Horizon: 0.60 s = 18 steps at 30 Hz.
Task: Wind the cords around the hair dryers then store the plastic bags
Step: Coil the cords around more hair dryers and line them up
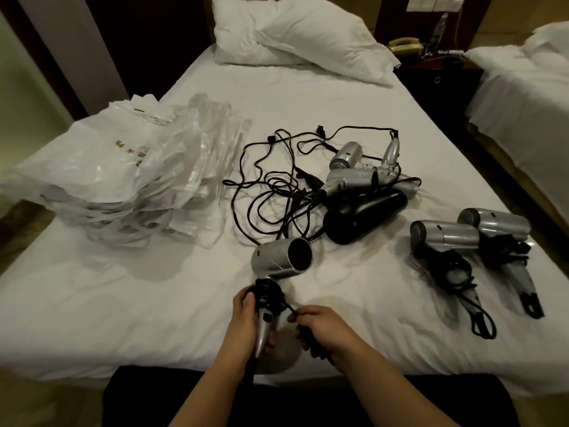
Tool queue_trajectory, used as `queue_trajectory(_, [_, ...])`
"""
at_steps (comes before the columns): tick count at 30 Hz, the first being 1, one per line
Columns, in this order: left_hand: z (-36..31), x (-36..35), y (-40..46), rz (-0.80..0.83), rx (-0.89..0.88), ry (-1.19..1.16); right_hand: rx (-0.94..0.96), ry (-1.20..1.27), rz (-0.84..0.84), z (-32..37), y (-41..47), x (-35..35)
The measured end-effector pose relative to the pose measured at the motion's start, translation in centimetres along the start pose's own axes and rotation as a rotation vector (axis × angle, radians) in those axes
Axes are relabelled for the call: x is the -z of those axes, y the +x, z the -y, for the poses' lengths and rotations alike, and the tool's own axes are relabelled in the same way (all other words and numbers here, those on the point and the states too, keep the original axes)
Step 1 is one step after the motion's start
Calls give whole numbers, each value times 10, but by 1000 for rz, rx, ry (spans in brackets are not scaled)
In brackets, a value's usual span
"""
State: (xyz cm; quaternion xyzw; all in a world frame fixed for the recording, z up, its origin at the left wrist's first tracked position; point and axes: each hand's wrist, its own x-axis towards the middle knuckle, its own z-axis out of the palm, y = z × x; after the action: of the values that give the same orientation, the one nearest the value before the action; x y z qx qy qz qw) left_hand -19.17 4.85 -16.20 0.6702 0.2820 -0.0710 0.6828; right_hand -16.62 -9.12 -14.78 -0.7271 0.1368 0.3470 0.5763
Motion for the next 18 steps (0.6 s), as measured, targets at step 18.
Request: queue_trajectory(18, [-66, 22, 46, 394, -813, 1248, 15, -55, 48, 17, -5, 0])
